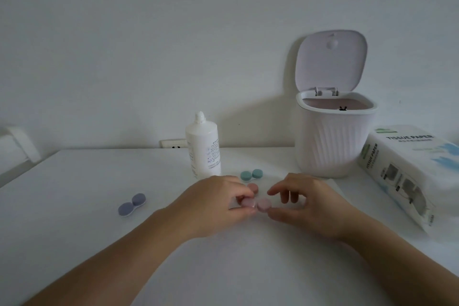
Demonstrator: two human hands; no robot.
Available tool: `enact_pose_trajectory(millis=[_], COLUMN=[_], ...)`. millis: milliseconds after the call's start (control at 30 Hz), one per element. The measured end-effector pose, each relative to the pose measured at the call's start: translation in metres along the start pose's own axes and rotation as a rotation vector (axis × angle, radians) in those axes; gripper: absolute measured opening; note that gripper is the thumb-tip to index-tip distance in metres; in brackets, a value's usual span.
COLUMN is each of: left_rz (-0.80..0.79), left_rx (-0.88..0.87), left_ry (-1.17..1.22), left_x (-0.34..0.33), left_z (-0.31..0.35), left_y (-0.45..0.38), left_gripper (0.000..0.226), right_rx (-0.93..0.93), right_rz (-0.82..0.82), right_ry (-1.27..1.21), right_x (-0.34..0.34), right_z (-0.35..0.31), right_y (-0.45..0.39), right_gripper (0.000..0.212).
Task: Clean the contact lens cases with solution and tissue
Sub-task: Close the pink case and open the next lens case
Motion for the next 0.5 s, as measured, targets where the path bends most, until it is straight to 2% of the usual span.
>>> enact_pose_trajectory(millis=[100,233,367,500], left_rz=[0.016,0.033,0.005,-0.046], left_rx=[-0.046,-0.013,-0.010,-0.011], left_ry=[0.075,0.183,0.203,0.226], left_x=[-0.010,-0.019,-0.022,-0.024], left_z=[0.002,-0.001,-0.005,-0.007], left_y=[-0.005,-0.003,-0.003,-0.002], left_gripper=[0.027,0.042,0.022,0.017], right_rx=[0.008,0.042,0.048,0.043], right_rz=[-0.005,-0.023,-0.049,-0.049], right_ry=[-0.022,0.037,0.073,0.065], right_x=[-0.003,-0.006,-0.008,-0.010], right_z=[0.001,0.000,-0.002,-0.005], right_y=[-0.001,-0.002,-0.003,-0.002], right_gripper=[0.033,0.037,0.037,0.030])
Point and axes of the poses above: each hand's wrist, its own y-axis away from the middle knuckle, its own x-axis out of the back of the hand, z = x × y, the point moved 2 cm from there along -y, towards the middle knuckle, and after that the axes turned 3 degrees about x, right-handed, at the moved point
